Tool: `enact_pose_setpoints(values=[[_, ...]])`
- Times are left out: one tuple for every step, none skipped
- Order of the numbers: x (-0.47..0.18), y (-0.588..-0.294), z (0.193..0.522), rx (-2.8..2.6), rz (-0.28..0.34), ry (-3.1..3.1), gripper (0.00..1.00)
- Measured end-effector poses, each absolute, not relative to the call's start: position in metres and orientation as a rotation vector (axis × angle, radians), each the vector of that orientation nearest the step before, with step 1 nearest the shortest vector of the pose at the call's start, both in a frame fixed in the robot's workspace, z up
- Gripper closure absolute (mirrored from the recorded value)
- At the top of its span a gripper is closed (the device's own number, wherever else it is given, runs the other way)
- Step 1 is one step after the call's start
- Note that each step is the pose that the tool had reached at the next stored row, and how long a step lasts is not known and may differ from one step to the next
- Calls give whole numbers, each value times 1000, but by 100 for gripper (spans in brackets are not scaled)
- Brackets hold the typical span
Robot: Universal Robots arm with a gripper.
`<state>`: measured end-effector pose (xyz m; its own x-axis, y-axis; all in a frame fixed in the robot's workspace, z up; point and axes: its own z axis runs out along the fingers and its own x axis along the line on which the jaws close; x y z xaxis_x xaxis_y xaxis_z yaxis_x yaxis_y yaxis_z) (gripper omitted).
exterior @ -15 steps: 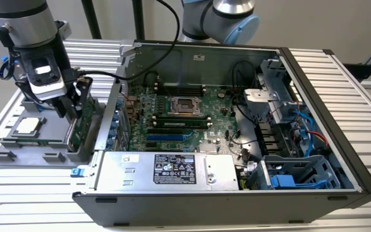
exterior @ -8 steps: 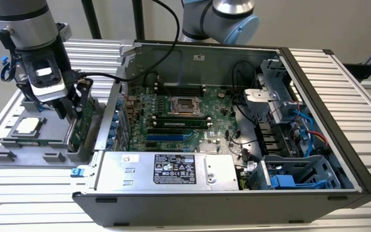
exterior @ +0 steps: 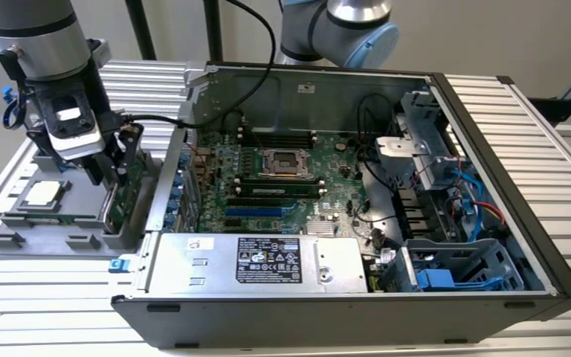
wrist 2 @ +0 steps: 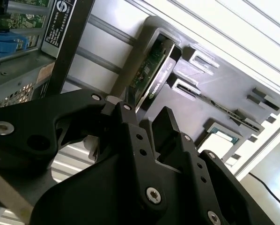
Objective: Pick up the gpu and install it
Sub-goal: 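Pick up the gpu and move the gpu toward the slot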
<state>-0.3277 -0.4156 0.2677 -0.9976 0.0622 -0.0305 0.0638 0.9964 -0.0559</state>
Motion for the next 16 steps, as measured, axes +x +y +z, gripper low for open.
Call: enact_pose_setpoints(values=[[-328, -416, 267, 97, -88, 3110, 0], [-328, -416, 266, 94, -88, 3109, 0], [-328, -416, 265, 91, -88, 3109, 0], [-328, -416, 265, 88, -88, 3109, 0], [-328, -416, 264, 85, -88, 3109, 0], [-328, -416, 263, 82, -88, 3108, 0], [-328, -416, 262, 80, -88, 3108, 0], [-328, -416, 261, 77, -88, 3108, 0], [-328, -416, 261, 74, -88, 3107, 0], [-328, -416, 260, 72, -88, 3106, 0], [-329, -416, 259, 69, -88, 3105, 0], [-329, -416, 259, 65, -88, 3104, 0], [-329, -416, 258, 59, -87, 3103, 0], [-330, -416, 258, 51, -87, 3103, 0], [-330, -416, 257, 43, -87, 3103, 0], [-330, -416, 257, 35, -87, 3103, 0]])
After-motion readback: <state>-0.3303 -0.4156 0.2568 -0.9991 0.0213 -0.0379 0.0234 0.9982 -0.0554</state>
